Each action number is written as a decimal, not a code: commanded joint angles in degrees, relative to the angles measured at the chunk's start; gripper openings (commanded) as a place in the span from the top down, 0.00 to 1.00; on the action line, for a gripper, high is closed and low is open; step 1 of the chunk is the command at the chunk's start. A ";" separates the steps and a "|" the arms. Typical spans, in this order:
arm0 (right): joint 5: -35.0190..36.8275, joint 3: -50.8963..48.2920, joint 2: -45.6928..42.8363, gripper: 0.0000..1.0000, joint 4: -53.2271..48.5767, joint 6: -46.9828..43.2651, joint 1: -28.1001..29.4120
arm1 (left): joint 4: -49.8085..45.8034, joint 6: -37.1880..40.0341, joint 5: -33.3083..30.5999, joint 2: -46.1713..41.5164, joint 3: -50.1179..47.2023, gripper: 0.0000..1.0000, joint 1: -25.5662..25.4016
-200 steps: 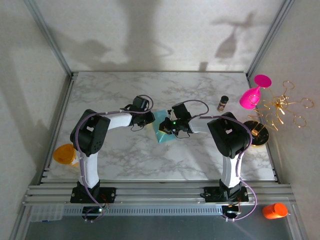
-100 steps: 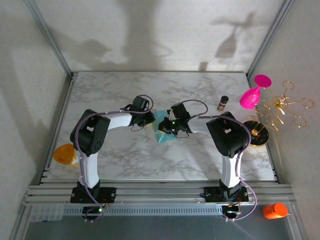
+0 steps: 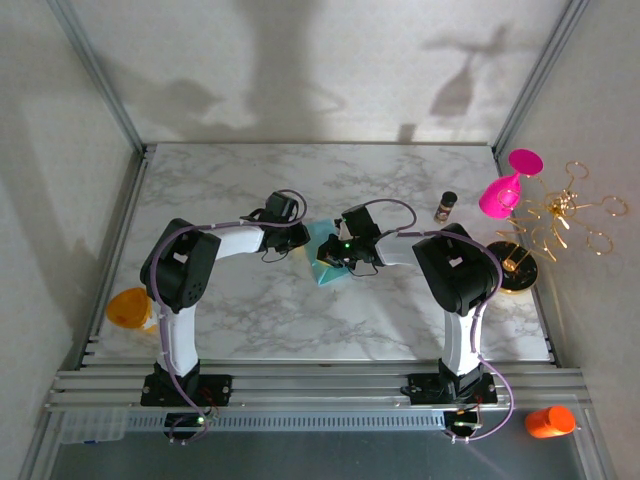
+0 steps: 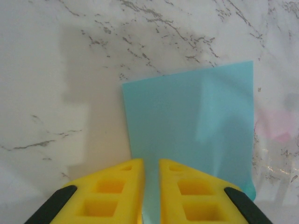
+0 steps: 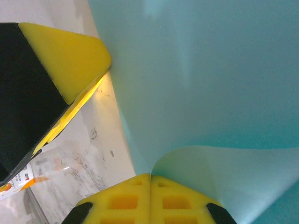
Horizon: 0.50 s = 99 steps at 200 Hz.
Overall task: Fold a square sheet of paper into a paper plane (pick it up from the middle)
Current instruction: Fold the triangle a second time at the center of the table.
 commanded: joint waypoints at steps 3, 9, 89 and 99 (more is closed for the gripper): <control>1.55 -0.09 -0.34 1.00 -0.21 0.46 0.49 | -1.78 -0.04 -0.63 2.28 -0.10 0.83 -0.11; 1.58 -0.10 -0.35 1.00 -0.17 0.46 0.47 | -1.76 0.02 -0.68 2.28 -0.10 0.83 -0.11; 1.19 -0.24 -0.12 1.00 -2.12 -0.85 0.45 | -1.83 0.25 -0.20 2.25 0.34 0.83 -0.11; 1.13 -0.28 -0.33 1.00 -2.47 -0.99 0.46 | -1.82 0.25 -0.12 2.16 0.34 0.83 -0.11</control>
